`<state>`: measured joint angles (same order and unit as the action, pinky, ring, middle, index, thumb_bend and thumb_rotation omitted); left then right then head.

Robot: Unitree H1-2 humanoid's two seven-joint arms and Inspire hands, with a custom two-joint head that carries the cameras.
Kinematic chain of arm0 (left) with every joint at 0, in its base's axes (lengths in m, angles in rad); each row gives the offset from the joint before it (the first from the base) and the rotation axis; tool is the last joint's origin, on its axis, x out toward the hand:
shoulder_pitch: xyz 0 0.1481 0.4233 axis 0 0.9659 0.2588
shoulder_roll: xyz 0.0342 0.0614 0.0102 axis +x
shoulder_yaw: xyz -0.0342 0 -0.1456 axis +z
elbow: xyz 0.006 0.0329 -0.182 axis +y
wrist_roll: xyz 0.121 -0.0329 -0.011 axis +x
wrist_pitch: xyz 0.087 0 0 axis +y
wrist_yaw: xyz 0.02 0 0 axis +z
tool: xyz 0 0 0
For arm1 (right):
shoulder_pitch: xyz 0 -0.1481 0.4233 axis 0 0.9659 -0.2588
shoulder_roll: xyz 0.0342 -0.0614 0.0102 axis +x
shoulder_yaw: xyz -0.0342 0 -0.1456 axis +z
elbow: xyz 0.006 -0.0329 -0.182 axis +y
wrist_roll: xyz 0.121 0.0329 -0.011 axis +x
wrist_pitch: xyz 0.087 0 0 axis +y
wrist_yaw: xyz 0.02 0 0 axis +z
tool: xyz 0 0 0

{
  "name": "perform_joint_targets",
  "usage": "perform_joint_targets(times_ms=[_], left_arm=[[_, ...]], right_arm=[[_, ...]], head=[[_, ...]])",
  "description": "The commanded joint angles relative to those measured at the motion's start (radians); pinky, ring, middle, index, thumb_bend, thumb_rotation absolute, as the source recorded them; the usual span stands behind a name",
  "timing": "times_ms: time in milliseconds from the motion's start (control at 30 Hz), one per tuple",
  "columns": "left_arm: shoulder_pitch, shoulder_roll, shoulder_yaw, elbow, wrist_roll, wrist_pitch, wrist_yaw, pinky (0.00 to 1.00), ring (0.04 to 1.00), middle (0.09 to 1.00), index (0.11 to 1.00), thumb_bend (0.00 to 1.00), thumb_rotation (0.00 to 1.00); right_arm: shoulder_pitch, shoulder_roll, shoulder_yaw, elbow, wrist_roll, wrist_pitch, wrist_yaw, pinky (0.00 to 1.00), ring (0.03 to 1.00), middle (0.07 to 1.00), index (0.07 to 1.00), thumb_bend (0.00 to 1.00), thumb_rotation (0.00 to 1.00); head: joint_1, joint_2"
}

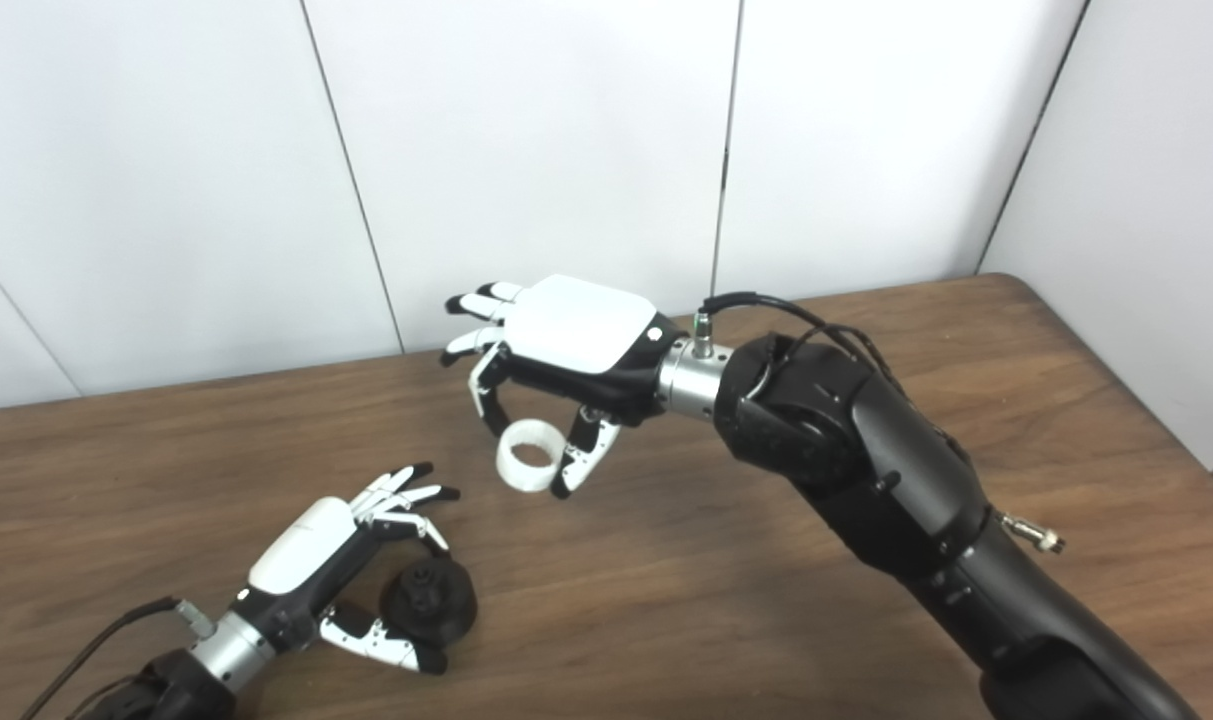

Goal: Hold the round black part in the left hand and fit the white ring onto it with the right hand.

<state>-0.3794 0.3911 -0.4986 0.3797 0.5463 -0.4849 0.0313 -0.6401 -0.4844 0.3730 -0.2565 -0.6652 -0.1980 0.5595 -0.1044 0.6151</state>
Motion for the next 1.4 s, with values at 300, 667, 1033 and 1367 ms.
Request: perform_joint_targets(times_ms=[300, 667, 1033, 1367], left_arm=[[0.057, -0.058, 0.013, -0.002, 0.051, 0.024, -0.038, 1.00, 1.000, 0.887, 0.479, 0.53, 0.06], [0.059, -0.084, 0.020, -0.053, 0.071, 0.055, -0.070, 1.00, 1.000, 0.887, 0.480, 0.53, 0.06], [0.063, -0.075, 0.003, -0.117, 0.095, 0.097, -0.106, 1.00, 1.000, 0.901, 0.481, 0.53, 0.06], [0.076, -0.059, 0.000, -0.181, 0.081, 0.132, -0.152, 1.00, 1.000, 0.882, 0.481, 0.52, 0.06]], right_arm=[[-0.007, 0.043, 0.028, -0.095, 0.042, -0.031, 0.046, 1.00, 1.000, 0.879, 0.479, 0.53, 0.15], [0.022, 0.085, 0.052, -0.077, 0.056, -0.069, 0.053, 1.00, 1.000, 0.881, 0.479, 0.53, 0.15], [0.033, 0.125, 0.062, -0.017, 0.049, -0.100, 0.050, 1.00, 1.000, 0.890, 0.480, 0.53, 0.14], [0.025, 0.141, 0.056, 0.079, 0.025, -0.155, 0.002, 1.00, 1.000, 0.887, 0.480, 0.53, 0.14]], head=[[0.063, 0.029], [0.119, 0.054], [0.142, 0.060], [0.148, 0.066]])
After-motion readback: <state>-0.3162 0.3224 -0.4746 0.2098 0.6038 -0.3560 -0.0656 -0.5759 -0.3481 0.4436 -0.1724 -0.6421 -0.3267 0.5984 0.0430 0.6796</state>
